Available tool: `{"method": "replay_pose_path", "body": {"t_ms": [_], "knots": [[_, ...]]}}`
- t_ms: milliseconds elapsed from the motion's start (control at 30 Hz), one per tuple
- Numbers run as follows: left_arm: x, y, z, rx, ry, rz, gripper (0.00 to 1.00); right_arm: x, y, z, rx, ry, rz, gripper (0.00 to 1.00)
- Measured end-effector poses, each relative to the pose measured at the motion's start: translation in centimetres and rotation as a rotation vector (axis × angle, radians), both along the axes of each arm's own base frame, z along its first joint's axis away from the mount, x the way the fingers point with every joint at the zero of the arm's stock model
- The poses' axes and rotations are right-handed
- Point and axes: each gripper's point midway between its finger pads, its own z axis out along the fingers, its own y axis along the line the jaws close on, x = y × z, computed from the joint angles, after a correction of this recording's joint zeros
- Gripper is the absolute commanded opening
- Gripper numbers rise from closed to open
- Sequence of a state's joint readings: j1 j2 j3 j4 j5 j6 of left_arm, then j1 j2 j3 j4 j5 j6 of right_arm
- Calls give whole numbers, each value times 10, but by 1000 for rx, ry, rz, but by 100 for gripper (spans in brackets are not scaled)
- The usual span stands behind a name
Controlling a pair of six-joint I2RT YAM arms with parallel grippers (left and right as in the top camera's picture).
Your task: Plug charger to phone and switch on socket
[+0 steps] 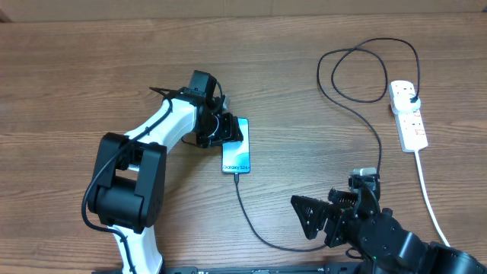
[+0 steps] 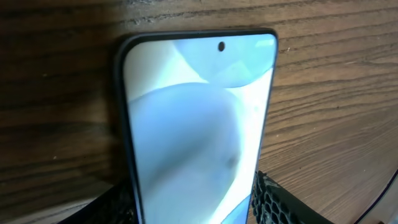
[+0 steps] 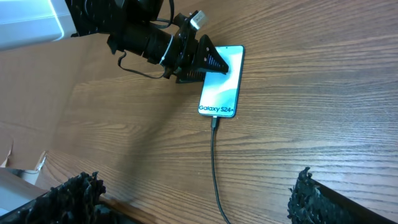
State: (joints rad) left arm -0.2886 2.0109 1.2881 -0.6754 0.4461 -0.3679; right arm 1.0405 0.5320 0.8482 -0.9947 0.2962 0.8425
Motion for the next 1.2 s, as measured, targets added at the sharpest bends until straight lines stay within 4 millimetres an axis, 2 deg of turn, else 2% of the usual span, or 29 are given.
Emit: {"method": "replay_pose_path", "body": {"t_ms": [267, 333, 400, 600, 633, 667, 733, 767, 800, 933, 1200], "knots": [[1, 2, 0, 15, -6, 3, 63, 0, 0, 0, 0, 0, 1, 100], [1, 2, 0, 16, -7, 3, 73, 0, 0, 0, -1, 0, 0, 100], [3, 2, 2, 16, -17, 1, 100, 0, 0, 0, -1, 1, 0, 100], [6, 5, 7, 34, -39, -16, 100, -1, -2, -3, -14, 6, 1, 100], [5, 6, 7, 38, -37, -19, 100, -2, -3, -5, -23, 11, 0, 86], [4, 7, 7, 43, -33, -21, 100, -2, -5, -7, -39, 10, 1, 67], [2, 8, 6, 53, -24, -22, 100, -1, -10, -10, -60, 10, -16, 34], [1, 9, 6, 56, -21, -22, 100, 0, -12, -11, -69, 10, -25, 24], [0, 10, 6, 61, -16, -23, 100, 1, -16, -13, -89, 8, -40, 18], [-4, 11, 6, 62, -11, -51, 100, 4, -30, -19, -142, 2, -90, 4], [-29, 9, 18, 11, 15, -119, 100, 4, -48, -29, -170, 45, -186, 4]]}}
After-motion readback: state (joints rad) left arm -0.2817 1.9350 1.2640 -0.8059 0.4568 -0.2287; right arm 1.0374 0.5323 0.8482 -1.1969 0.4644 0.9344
